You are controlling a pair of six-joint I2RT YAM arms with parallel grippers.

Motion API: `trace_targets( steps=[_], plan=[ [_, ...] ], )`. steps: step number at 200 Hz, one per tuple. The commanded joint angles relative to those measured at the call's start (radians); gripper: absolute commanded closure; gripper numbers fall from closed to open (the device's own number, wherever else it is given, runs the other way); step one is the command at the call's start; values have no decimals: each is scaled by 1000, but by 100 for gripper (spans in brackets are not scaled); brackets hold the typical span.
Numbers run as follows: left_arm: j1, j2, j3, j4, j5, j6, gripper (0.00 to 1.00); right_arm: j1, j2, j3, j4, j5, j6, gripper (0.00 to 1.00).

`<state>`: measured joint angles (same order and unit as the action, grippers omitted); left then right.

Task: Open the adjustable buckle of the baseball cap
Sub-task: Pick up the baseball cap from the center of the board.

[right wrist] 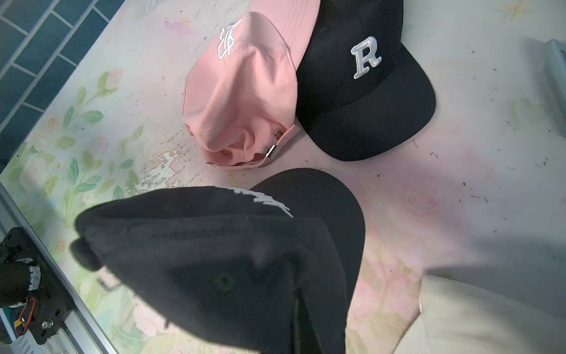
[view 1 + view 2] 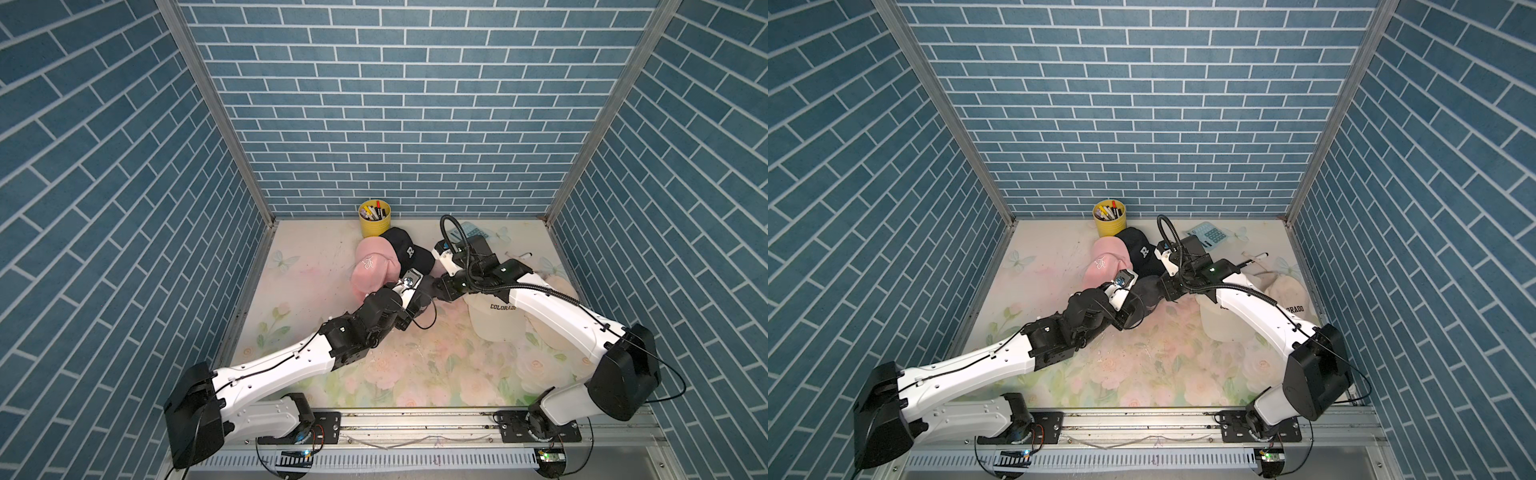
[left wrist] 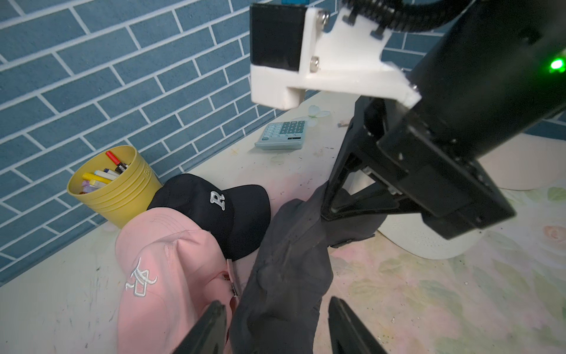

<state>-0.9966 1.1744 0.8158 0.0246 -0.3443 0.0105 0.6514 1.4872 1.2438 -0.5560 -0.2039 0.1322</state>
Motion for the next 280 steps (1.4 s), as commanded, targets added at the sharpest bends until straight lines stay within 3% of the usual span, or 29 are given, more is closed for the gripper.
trace_targets(
  steps=[1, 48, 99, 182, 218, 238, 280],
  plan=[
    [-35, -21, -12, 27, -65, 5, 41, -7, 18, 43, -49, -9, 36, 100],
    [-112, -11, 0, 89, -155, 65, 36, -30, 28, 161, -181, -56, 140, 100],
    [-234, 45, 23, 167, -254, 195, 33, -102, 49, 282, -297, -230, 319, 100],
    [-266, 162, 9, 396, -233, 304, 32, -165, 112, 409, -290, -448, 566, 100],
    [-227, 187, -53, 549, -282, 328, 32, -166, 125, 452, -268, -494, 671, 100],
    [-143, 145, -64, 540, -195, 258, 33, -165, 123, 467, -269, -488, 705, 100],
    [-12, 58, -140, 556, 13, 261, 33, -165, 132, 493, -260, -477, 728, 100]
  ],
)
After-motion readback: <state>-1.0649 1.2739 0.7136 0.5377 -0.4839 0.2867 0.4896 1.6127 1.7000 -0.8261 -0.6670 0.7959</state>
